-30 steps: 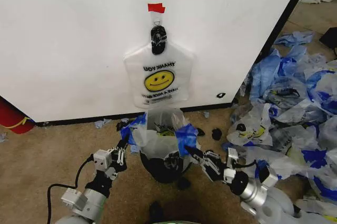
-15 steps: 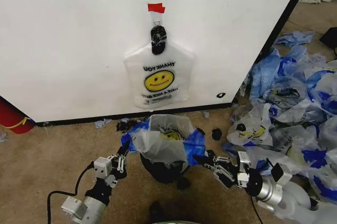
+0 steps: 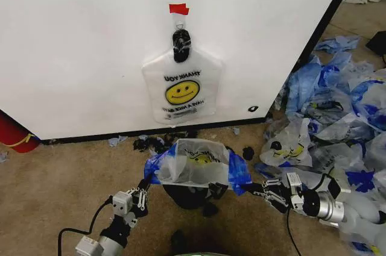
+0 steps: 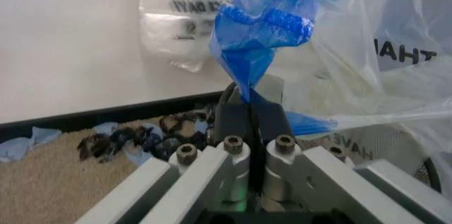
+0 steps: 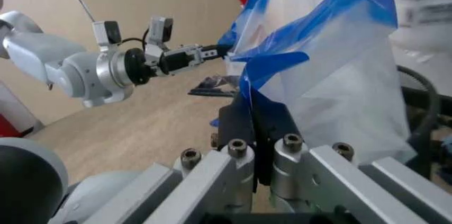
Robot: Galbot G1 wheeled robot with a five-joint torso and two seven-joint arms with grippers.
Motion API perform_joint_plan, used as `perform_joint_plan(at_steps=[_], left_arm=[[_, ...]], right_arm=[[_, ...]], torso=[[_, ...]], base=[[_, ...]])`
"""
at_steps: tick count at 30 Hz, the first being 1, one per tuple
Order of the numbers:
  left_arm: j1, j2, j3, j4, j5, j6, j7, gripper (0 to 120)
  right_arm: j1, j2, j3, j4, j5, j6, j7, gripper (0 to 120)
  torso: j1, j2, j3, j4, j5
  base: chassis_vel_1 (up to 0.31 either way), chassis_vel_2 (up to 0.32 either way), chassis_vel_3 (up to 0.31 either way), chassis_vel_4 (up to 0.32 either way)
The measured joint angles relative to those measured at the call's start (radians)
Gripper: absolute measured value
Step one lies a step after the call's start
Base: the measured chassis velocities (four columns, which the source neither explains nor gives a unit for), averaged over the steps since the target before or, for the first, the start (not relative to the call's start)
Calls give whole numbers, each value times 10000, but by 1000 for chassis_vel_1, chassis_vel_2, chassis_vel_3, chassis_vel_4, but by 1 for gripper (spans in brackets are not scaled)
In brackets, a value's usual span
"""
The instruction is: Pick up the garbage bag from the wall and place it over the trash bin.
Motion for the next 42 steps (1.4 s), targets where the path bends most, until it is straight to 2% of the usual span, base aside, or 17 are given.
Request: perform_joint_plan(at_steps=[11, 19, 42], left_arm=[[769, -167, -69, 144, 670, -243, 136, 0], [866, -293, 124, 412, 916, -373, 214, 0], [902, -723, 453, 960, 1249, -535, 343, 0]], right_arm=[[95, 39, -521, -115, -512, -10, -177, 0], [157, 28, -714, -400, -707, 12, -116, 0], [241, 781, -1320, -1209, -1098, 253, 482, 0]], torso=[[0, -3, 0, 1, -2], [0, -3, 0, 1, -1], [0, -1, 0, 0, -1]], base=[[0, 0, 0, 0], [0, 0, 0, 0], [0, 0, 0, 0]])
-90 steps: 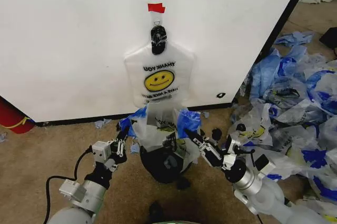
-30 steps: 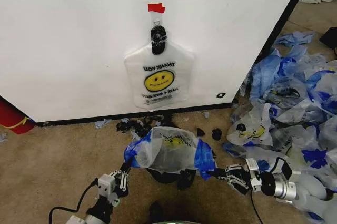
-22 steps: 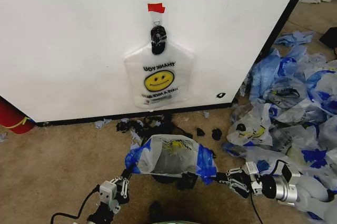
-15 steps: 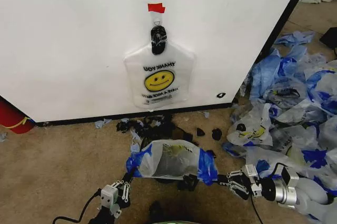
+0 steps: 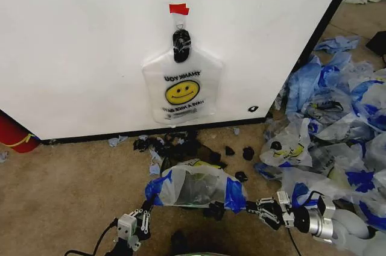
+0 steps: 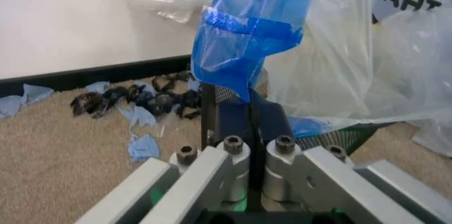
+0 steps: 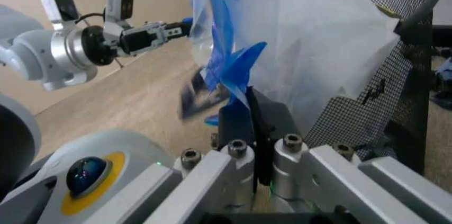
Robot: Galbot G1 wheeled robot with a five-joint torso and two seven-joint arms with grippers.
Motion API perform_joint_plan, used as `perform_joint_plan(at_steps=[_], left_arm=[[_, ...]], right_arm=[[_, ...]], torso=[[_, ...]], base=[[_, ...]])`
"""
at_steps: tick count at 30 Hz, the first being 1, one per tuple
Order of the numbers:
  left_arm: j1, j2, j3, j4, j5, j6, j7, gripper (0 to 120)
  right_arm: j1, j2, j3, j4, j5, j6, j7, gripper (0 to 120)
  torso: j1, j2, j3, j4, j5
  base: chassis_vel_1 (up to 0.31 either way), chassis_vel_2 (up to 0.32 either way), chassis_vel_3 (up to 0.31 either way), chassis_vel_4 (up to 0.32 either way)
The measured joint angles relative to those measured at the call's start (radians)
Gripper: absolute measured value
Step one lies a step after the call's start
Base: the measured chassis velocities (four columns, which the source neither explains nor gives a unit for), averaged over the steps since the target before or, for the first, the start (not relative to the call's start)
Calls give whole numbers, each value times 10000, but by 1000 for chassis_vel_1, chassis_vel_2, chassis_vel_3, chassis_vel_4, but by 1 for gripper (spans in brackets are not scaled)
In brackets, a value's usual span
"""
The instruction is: Pick up the garbage bag from the wall and place it over the trash bin.
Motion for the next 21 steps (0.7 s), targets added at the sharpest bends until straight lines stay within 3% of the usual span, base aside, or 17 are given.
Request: perform_joint_plan(at_steps=[15, 21], left_arm=[[49, -409, 260, 349, 417, -135, 69, 0], [-224, -494, 425, 505, 369, -136, 48, 0]], right_arm=[[-43, 351, -191, -98, -181, 135, 430, 0], [-138, 586, -173, 2, 919, -14, 517, 0]], torso=[[0, 0, 0, 0, 0], [0, 0, 0, 0, 1]], base=[[0, 0, 0, 0], [0, 0, 0, 0]])
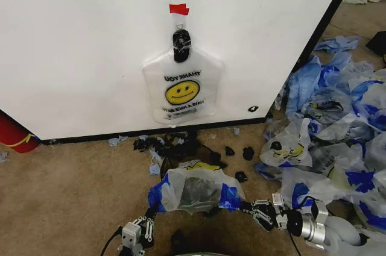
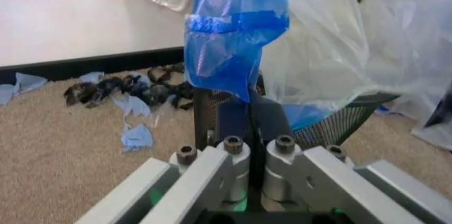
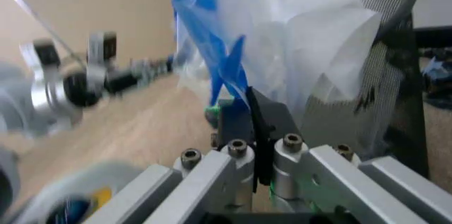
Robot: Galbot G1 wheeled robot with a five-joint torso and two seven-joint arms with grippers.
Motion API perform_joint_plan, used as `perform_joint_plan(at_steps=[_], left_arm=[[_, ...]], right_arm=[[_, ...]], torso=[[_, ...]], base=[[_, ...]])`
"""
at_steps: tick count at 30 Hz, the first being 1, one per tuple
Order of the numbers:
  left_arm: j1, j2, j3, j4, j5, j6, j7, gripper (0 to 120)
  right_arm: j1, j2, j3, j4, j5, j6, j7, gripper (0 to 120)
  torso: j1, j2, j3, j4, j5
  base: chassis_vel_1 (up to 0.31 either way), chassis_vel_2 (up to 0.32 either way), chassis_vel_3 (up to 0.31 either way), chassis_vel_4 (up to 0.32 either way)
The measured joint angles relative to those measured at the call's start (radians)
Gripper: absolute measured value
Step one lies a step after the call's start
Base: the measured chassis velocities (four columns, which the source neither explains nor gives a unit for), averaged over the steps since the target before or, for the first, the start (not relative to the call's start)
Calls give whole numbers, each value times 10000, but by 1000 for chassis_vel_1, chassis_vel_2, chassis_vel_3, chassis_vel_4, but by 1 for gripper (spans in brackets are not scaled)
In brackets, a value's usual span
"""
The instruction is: Pick up the garbage bag from the wall and place it over the trash bin.
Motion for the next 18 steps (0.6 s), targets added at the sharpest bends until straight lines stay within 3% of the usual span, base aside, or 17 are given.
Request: perform_joint_plan(at_steps=[6, 18], left_arm=[[49, -64, 31, 54, 28, -22, -1, 0], [21, -70, -218, -65, 19, -3, -138, 0]], right_arm=[[-23, 98, 218, 96, 671, -188, -6, 0], [-222, 93, 381, -374, 27, -165, -560, 0]], torso=[[0, 0, 0, 2, -1], [0, 0, 0, 1, 1]], base=[[0, 0, 0, 0], [0, 0, 0, 0]])
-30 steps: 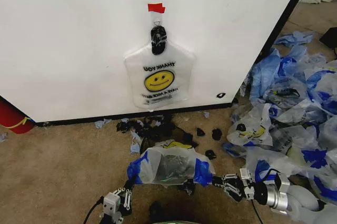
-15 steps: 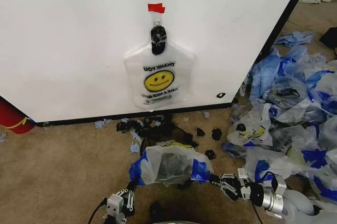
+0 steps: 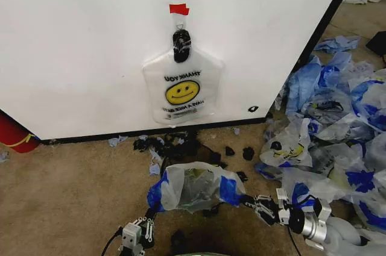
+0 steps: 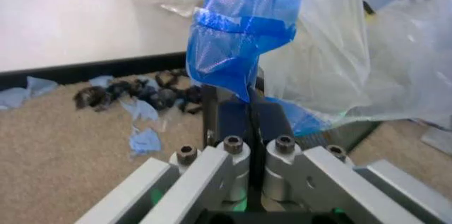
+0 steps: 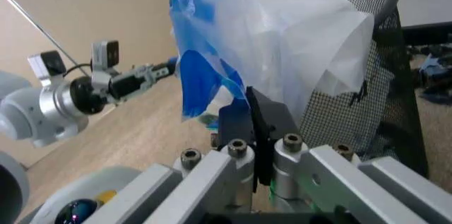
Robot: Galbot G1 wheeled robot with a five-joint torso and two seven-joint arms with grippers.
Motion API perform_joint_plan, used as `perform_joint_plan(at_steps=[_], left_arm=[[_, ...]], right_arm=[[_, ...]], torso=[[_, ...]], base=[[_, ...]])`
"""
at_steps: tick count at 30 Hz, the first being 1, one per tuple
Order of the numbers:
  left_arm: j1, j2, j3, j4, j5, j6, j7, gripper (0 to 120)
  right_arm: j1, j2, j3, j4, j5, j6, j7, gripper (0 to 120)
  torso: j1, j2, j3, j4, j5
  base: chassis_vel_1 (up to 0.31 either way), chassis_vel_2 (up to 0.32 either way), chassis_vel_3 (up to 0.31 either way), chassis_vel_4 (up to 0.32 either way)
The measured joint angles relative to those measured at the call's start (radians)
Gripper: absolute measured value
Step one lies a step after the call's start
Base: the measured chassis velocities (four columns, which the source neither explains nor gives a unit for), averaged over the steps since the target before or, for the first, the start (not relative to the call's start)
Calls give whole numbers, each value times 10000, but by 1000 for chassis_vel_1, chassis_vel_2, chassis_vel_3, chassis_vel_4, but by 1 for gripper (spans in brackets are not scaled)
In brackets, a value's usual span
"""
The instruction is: Pick up the garbage bag from the wall and place it over the trash bin.
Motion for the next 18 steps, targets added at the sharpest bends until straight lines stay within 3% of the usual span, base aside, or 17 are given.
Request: perform_joint_plan(at_steps=[18], left_arm=[[-113, 253, -205, 102, 564, 535, -639, 0]], right_arm=[[49, -113, -51, -220, -346, 39, -155, 0]], torso=[[0, 0, 0, 0, -2]], base=[[0, 0, 0, 0]])
